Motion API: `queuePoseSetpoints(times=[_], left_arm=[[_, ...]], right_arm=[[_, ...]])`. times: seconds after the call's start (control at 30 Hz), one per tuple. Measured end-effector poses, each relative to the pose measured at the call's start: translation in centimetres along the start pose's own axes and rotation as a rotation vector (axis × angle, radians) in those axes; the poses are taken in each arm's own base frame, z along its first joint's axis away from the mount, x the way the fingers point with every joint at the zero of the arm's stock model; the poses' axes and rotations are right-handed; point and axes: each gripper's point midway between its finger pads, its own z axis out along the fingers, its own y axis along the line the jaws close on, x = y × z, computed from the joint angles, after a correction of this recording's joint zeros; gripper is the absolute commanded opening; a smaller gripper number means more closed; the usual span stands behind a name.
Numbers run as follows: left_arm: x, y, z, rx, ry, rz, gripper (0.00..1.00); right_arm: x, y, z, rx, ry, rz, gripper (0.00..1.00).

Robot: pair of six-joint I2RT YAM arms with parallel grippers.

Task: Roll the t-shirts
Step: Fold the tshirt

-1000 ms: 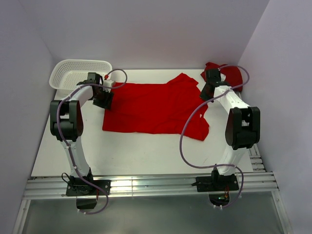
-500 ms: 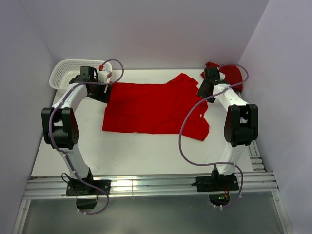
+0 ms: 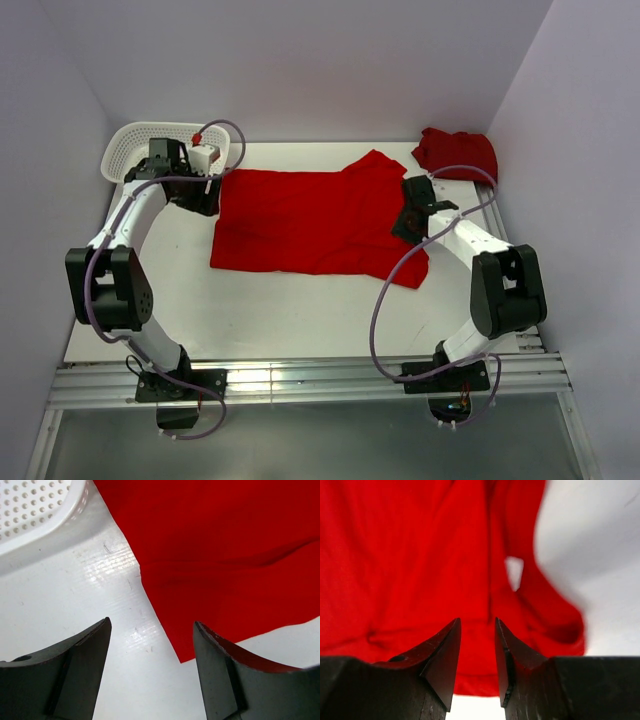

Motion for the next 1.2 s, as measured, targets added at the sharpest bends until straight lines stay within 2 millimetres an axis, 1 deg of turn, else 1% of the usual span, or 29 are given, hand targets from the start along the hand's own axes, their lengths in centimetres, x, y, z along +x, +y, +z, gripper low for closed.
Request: queuePoseSetpoints(times=[0.1,0.2,0.37,0.53,0.73,0.83,0.93,0.97,1.03,1.13,1.2], left_arm=[[0.4,-0.4,-0.5,0.004,0.001,0.0,0.7],[1.3,-0.7,-0.5,0.012,0.015,-0.004,0.7],[2.5,-1.1,-0.1,0.026,0.043,-0.011,0.69],[2.9,-1.3,0.0,0.034,0.049,-0.013,0.68],[2.9,-1.2,-0.1,0.033,0.046,-0.006,0.68],[3.0,-1.2,-0.1,0.033,0.049,-0.005,0.67],[3.4,-1.2,0.0,0.035,0.058,-0.005,0.67],[3.5,-1.2,0.0,0.036,0.06,-0.004,0.66],[3.5,-1.2,0.0,0.036,0.06,-0.003,0.66],[3.5,-1.2,0.0,0.036,0.06,-0.003,0.66],[3.6,-1.2,0.0,0.036,0.061,-0.003,0.66]], right_arm=[[2.1,0.7,0.2,-0.017,0.031,-0.017,0.41],[3.2,0.8,0.5,-0.019,0.046,-0.012,0.43],[3.4,0.7,0.7,-0.017,0.041,0.009,0.43],[3.4,0.7,1.0,-0.011,0.036,0.015,0.43],[4.0,0.4,1.8,0.011,0.058,0.016,0.43],[4.2,0.3,2.1,0.018,0.064,0.018,0.41],[4.3,0.3,2.3,0.019,0.066,0.021,0.28],[4.3,0.3,2.3,0.019,0.066,0.023,0.19],[4.2,0.4,2.4,0.02,0.066,0.025,0.08],[4.1,0.5,2.4,0.021,0.065,0.028,0.01],[3.7,0.8,2.4,0.018,0.061,0.029,0.01]])
